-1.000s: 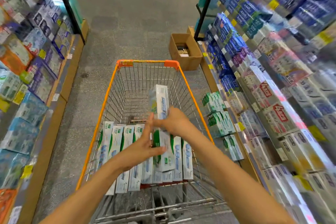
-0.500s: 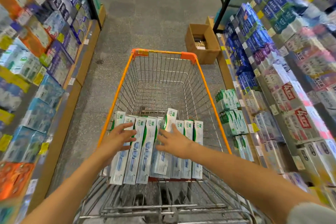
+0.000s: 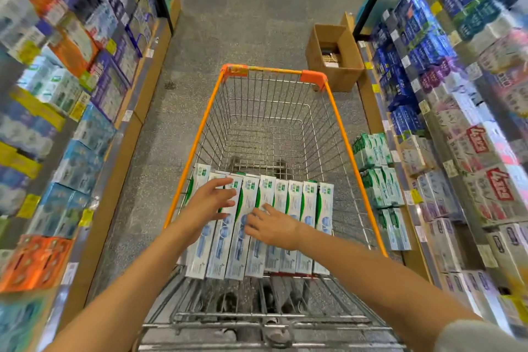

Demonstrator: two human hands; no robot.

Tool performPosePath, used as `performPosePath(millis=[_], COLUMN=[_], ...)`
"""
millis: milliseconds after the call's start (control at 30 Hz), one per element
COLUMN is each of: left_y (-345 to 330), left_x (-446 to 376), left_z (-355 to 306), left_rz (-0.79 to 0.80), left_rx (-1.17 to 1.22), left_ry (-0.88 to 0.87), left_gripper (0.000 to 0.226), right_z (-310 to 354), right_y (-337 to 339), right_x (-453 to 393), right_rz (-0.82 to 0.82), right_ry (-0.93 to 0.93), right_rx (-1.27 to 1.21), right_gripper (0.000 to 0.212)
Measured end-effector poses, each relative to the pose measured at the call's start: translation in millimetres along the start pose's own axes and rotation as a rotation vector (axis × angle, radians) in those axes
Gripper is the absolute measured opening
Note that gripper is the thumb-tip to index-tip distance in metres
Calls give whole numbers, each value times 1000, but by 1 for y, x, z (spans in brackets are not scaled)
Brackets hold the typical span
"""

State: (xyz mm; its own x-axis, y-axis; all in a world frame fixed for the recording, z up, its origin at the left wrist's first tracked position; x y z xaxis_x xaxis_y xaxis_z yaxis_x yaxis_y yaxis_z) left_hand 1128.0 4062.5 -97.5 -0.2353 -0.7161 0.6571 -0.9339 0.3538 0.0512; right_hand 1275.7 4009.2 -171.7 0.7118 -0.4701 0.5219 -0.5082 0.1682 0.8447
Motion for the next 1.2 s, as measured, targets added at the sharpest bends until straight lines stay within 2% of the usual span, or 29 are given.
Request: performPosePath(millis=[100, 233, 300, 367, 500, 633, 700, 767, 900, 967, 1033, 1200], left_y=[-6, -47, -87, -127, -208, -306, -366, -430, -536, -571, -593, -618], left_x=[2, 7, 22, 38, 66, 80, 84, 87, 98, 105, 107, 69], left_z=[-11, -36, -48, -59, -69, -62, -48, -26, 16, 27, 30, 18], left_rz=[27, 119, 215, 313, 452, 535, 569, 612, 636, 611, 619, 575], left_rx=[-19, -52, -80, -108, -152, -206, -239, -267, -320, -323, -350, -334], left_ry=[-45, -116, -149, -192, -241, -267, -259, -229, -109, -39, -43, -42], left_gripper=[29, 32, 32, 29, 21, 15, 15, 15, 18, 21, 19, 15], right_z=[-8, -17, -5, 11, 51, 97, 119, 140, 166, 166, 152, 97], right_y=[29, 63, 59, 41, -15, -64, -95, -135, -201, -221, -236, -261], right_x=[29, 114, 175, 233, 333, 417, 460, 504, 572, 595, 611, 616], right_rz=[-131, -539, -702, -773, -787, -817, -782, -720, -527, -461, -422, -463], right_ry=[-278, -768, -962, -1140, -1421, -1589, -1655, -1724, -1809, -1786, -1756, -1688], right_rx=[-135, -441, -453, -440, -435, -462, -475, -522, -733, -822, -840, -865], right_gripper=[74, 65, 61, 63, 63, 61, 55, 46, 47, 47, 47, 44])
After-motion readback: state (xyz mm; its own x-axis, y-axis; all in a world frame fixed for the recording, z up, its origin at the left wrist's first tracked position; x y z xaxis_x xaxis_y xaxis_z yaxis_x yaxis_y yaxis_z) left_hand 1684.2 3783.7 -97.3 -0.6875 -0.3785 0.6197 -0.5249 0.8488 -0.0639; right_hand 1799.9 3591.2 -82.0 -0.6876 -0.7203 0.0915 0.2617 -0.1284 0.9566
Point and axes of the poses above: each hand's wrist, its own x-axis away from the middle knuckle, its own y-axis out of the back of the hand, z = x × y, the point moved 3 cm from there along -x, towards the middle knuckle, and after that the axes turned 4 degrees about y, right-handed, at the moved point
